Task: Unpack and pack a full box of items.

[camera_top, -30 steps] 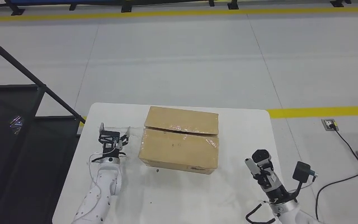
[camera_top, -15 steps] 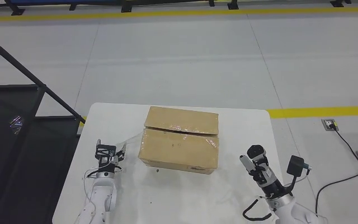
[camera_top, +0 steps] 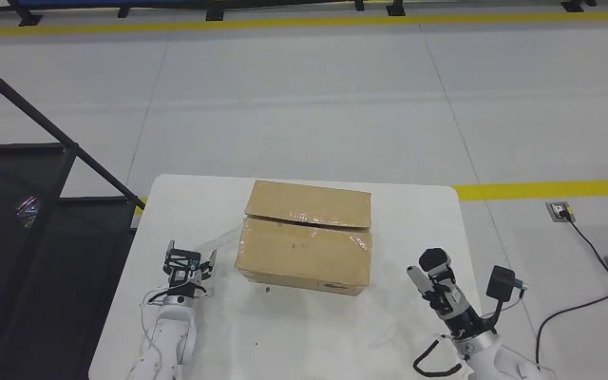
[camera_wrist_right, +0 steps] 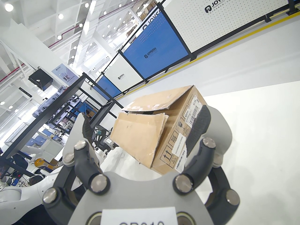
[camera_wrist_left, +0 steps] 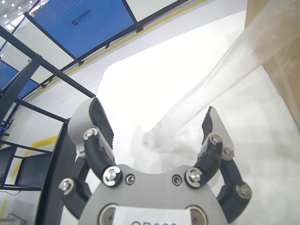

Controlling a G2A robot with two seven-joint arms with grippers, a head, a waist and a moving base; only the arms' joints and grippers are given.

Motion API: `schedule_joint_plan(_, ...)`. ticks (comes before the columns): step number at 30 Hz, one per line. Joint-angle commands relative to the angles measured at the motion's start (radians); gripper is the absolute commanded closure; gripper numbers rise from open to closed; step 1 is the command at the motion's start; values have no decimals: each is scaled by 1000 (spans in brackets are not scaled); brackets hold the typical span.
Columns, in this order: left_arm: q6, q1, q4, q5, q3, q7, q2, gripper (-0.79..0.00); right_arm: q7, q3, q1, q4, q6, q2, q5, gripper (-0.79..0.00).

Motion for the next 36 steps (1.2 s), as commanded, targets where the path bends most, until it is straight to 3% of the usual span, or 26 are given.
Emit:
schedule_joint_plan(1, -35, 59, -68, -10, -26, 47, 7, -785, 24, 2, 3, -10, 5, 2, -5, -785)
schedule_joint_plan(3, -31, 132, -152, -23, -62, 104, 14, -785, 108, -5, 22, -15, -6, 6, 6, -785)
schedule_joint_plan(6, -29, 240, -282, -23, -99, 144, 20, -785, 426, -26, 123, 30, 63, 20, 90, -785)
schedule_joint_plan(7, -48, 275, -324, -29, -109, 153, 23, -785, 480, -19, 171, 54, 114, 22, 121, -785)
schedule_joint_plan(14, -107, 465, -544, -78, -194, 184, 32, -785, 480, -19, 171, 54, 114, 22, 121, -785)
schedule_joint_plan(20, -107, 465, -544, -78, -194, 184, 32, -785, 479, -66, 228, 93, 92, 18, 186, -785)
schedule_joint_plan(28, -118, 459, -601, -215, -219, 132, 26, -785, 575, -122, 395, 278, 57, 18, 297, -785)
schedule_joint_plan(36, -197, 464, -615, -301, -256, 90, 26, -785, 719, -196, 524, 445, -22, 14, 449, -785)
